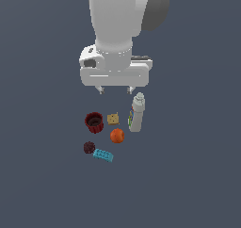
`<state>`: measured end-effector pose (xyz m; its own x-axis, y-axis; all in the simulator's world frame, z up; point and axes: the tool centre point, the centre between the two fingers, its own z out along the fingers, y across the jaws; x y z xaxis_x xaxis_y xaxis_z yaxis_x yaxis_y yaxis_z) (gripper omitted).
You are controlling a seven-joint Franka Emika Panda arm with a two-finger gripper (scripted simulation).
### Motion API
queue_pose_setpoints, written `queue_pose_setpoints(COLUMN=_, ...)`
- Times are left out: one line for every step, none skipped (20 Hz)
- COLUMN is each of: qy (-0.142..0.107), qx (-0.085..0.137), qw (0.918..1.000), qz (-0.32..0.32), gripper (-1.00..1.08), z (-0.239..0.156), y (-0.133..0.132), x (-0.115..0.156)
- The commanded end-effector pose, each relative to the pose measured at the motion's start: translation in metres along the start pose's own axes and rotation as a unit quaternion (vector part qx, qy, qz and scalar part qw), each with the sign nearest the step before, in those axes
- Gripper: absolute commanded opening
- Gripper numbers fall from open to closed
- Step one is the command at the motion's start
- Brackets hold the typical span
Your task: Pick up a designated object from a clutter of objects.
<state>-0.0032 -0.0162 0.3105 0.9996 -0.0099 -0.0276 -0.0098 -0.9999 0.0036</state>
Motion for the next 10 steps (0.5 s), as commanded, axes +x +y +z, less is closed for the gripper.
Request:
queue_pose_setpoints(qy=0.0, qx=0.0, qw=1.0, qz=0.0, gripper=1.0, z=0.0, y=0.0, x=0.0)
queue_pose_setpoints(qy=0.0, qx=0.0, qw=1.0, qz=0.0, gripper=1.0, z=0.0, y=0.0, x=0.0)
queue_pose_setpoints(qy=0.001, qx=-0.001, qw=1.0, qz=-0.001, gripper=1.0, z=-0.001, y=0.0, x=0.0)
queue_pose_setpoints(qy=0.001, qx=-0.003, qw=1.0, qz=-0.002, gripper=1.0, z=-0.002, y=0.001, x=0.001)
queue_pose_setpoints(qy=0.002, qx=-0.004, qw=1.0, qz=-0.004, gripper=1.0, z=-0.003, y=0.001, x=0.002)
queue_pose_setpoints(qy=0.004, qx=-0.007, qw=0.9999, qz=-0.007, gripper=1.0, z=-0.005, y=0.002, x=0.003)
queue_pose_setpoints(qy=0.006, qx=-0.01, qw=0.9999, qz=-0.009, gripper=1.0, z=-0.007, y=0.002, x=0.004)
queue_pose_setpoints(qy=0.007, qx=-0.013, qw=0.9998, qz=-0.012, gripper=1.0, z=-0.01, y=0.003, x=0.005)
queue_pose_setpoints(qy=0.008, qx=-0.015, qw=0.9998, qz=-0.014, gripper=1.0, z=-0.012, y=0.003, x=0.006)
queue_pose_setpoints(qy=0.009, qx=-0.017, qw=0.9997, qz=-0.015, gripper=1.0, z=-0.013, y=0.003, x=0.006)
